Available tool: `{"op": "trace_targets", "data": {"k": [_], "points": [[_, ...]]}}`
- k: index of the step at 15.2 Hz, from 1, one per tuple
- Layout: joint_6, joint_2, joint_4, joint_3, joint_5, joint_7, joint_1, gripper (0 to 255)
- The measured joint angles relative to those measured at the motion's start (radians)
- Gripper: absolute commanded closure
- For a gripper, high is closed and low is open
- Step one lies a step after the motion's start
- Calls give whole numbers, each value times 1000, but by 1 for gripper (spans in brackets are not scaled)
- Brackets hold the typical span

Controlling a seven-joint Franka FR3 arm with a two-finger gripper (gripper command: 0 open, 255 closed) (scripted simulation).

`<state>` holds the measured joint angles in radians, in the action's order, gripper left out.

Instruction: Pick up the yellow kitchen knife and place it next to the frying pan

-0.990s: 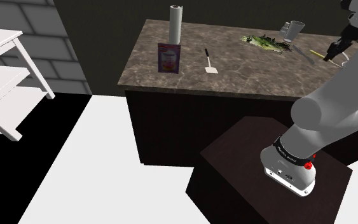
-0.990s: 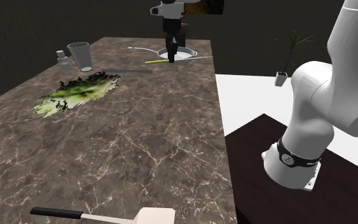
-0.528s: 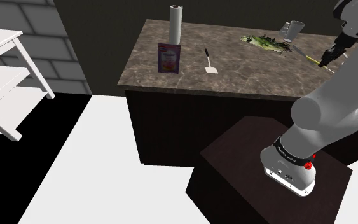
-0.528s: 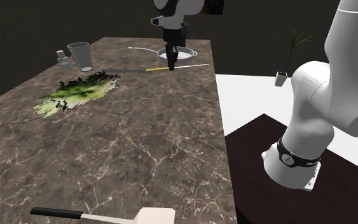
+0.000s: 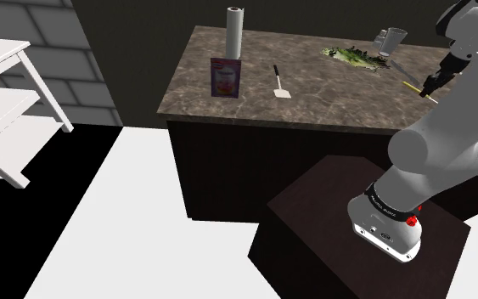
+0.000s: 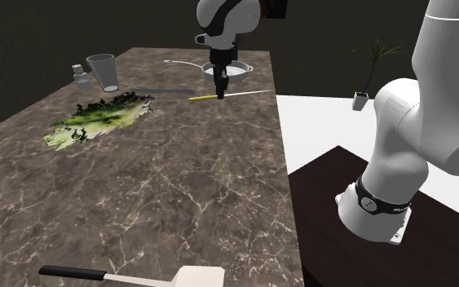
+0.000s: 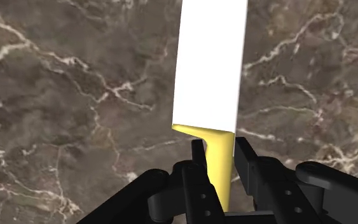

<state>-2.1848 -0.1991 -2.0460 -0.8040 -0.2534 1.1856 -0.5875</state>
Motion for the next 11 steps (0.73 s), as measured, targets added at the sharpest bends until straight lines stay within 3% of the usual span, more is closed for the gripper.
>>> {"op": "trace_targets", "data": {"k": [5,6,11], "points": [[-3,-3,0,1,-3,2,-1,255],[-3,-3,0,1,-3,2,-1,0],[-3,-3,0,1,-3,2,-1,0]]}}
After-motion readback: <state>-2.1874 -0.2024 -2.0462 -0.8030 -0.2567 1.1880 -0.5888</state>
